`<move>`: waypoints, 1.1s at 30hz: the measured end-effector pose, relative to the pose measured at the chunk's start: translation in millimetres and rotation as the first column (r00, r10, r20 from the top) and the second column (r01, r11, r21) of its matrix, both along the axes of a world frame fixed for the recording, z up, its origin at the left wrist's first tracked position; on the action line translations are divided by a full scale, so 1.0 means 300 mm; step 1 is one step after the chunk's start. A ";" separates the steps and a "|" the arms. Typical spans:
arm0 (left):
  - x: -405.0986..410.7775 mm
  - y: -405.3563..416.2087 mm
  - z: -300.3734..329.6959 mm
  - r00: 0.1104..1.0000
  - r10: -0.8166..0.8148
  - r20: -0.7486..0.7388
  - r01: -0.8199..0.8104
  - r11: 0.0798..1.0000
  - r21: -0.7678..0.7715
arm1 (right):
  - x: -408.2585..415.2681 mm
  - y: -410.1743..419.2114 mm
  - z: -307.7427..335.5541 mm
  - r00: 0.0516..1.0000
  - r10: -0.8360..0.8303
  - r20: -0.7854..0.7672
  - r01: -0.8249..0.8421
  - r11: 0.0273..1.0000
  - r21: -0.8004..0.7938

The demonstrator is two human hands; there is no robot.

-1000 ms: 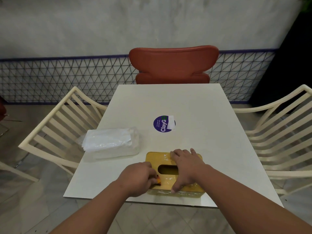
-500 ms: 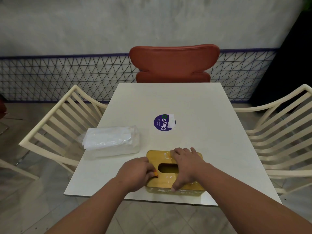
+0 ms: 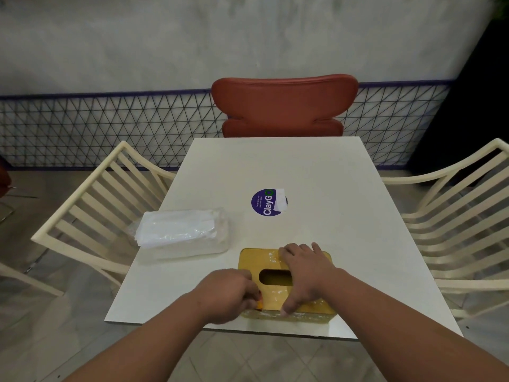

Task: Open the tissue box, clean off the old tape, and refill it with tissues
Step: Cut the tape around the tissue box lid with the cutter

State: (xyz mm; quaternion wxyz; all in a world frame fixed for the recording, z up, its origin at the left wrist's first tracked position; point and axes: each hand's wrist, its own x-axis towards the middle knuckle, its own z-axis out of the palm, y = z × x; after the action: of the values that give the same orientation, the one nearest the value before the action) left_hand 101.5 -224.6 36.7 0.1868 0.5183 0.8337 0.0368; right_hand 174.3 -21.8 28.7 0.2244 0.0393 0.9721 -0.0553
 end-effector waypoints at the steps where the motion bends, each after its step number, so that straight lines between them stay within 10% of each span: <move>1: -0.022 -0.011 0.005 1.000 0.026 0.013 -0.026 1.000 -0.006 | -0.001 0.002 0.001 1.000 0.008 0.004 -0.008 1.000 0.000; 33: 0.038 0.087 -0.008 0.999 -0.003 -0.043 0.007 0.996 0.094 | 0.050 0.059 0.020 1.000 -0.003 0.013 0.002 1.000 0.031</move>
State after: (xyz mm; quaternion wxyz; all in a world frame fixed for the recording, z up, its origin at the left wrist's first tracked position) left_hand 112.8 -198.3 34.3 0.1440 0.5293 0.8336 0.0646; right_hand 189.3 -4.0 34.9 0.2299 0.0443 0.9714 -0.0401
